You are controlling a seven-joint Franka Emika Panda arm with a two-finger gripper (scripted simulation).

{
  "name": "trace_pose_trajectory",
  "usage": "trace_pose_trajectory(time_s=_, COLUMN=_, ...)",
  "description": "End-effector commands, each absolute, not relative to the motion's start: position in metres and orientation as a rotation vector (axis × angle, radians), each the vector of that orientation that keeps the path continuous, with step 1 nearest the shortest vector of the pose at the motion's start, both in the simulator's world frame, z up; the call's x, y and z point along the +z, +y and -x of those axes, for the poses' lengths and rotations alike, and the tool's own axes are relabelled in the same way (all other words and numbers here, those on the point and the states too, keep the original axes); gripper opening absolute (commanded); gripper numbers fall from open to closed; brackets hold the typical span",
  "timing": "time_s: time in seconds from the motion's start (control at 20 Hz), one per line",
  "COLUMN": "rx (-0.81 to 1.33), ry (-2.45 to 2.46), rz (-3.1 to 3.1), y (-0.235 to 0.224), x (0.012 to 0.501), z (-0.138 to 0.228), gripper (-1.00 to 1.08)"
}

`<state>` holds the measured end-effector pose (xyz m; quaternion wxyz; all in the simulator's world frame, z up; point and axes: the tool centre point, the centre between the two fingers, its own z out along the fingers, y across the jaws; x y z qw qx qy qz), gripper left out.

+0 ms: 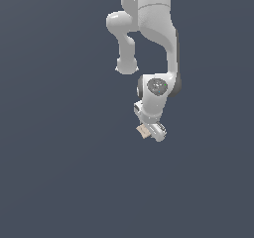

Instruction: Pick up the object and move it to a goal position.

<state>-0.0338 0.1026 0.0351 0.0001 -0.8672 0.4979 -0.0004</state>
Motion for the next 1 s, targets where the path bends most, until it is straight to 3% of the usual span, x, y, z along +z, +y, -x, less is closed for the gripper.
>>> trace_pose_trajectory(time_s=0.0, rx=-0.001, ry=1.565, rz=2.724, y=0.132, x=0.04, z=0.026, gripper=-1.0)
trace_pose_trajectory(time_s=0.45, rx=-0.001, ry=1.566, rz=2.724, y=0.214, x=0.051, z=0.001, gripper=-1.0)
trace_pose_trajectory(time_s=0.95, rx=0.0, ry=1.566, rz=2.724, y=0.247, x=0.055, z=-0.011, gripper=-1.0)
